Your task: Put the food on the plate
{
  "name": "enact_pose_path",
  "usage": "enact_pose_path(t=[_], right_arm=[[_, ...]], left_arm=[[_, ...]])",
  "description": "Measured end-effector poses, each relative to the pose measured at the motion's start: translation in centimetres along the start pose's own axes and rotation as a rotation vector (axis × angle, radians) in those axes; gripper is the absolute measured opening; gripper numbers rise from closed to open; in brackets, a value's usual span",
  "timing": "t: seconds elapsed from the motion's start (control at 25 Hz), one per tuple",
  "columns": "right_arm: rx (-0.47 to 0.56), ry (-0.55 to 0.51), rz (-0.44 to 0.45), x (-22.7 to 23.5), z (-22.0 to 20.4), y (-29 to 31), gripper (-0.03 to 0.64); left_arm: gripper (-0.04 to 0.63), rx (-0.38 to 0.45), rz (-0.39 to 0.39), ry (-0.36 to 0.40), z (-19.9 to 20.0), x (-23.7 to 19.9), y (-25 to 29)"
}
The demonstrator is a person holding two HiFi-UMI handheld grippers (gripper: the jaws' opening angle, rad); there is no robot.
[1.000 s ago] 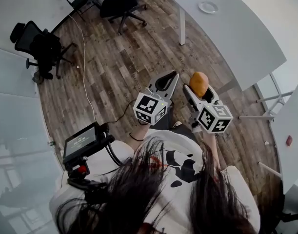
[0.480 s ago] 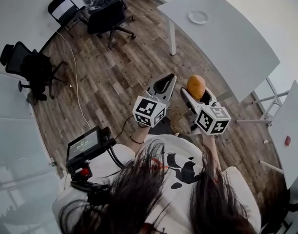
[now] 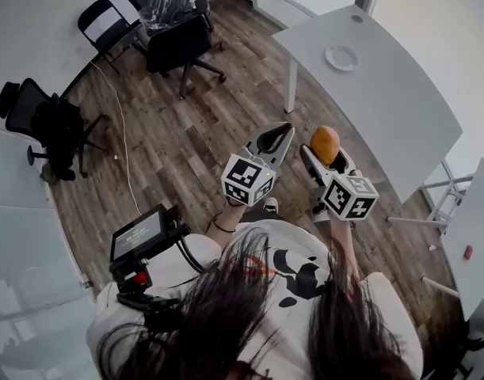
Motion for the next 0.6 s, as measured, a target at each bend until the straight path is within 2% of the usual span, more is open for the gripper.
enact_pose_path(t=[0.28, 0.6], right_arm=[[-0.022, 0.033, -0.037, -0.8, 0.2, 4.2, 0.373], [-0.041, 0.072, -0.125, 1.2, -0.2, 4.4, 0.373]], left_arm=[[0.006, -0.039, -0.034, -0.032, 0.5, -4.9, 0.7], [0.006, -0.101, -0.114, -0.067, -0.9, -5.7, 3.8]])
Point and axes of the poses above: the fingertips, and each gripper's own axes: y forward along the fingers, x to its right, z out of its top, the point moved 9 cm from there along -y, backward along the fingers, and after that the axes turned 14 degrees about -y, right-handed, at the moved point
